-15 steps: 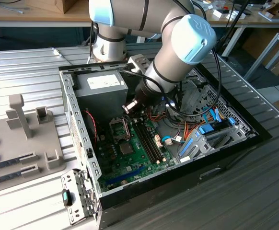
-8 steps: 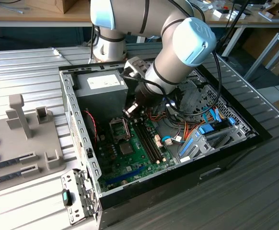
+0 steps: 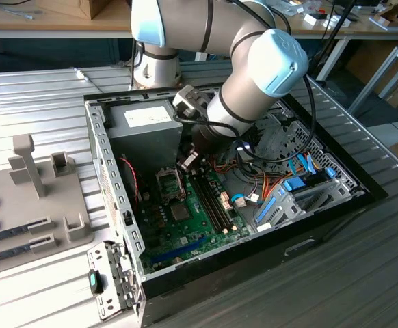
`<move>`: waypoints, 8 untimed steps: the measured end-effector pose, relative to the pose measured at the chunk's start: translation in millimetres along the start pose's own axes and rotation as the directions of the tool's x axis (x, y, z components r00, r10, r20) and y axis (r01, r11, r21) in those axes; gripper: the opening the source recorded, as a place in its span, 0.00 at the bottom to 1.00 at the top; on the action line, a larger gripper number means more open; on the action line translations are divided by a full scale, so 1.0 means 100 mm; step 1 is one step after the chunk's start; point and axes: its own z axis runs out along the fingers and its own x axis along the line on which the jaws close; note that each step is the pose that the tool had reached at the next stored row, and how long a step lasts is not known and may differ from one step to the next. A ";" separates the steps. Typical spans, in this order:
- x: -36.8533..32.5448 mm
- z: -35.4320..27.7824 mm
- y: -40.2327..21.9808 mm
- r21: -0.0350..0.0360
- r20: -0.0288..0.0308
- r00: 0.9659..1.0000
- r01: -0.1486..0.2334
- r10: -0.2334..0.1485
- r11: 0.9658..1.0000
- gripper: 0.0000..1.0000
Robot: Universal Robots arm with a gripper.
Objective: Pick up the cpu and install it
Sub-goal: 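Close the cpu cover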
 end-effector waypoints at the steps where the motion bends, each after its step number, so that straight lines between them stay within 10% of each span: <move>1: -0.001 0.000 -0.001 -0.002 -0.001 1.000 0.007 -0.007 1.000 0.11; 8: -0.006 -0.052 0.011 -0.020 0.004 0.999 0.041 -0.041 0.999 0.11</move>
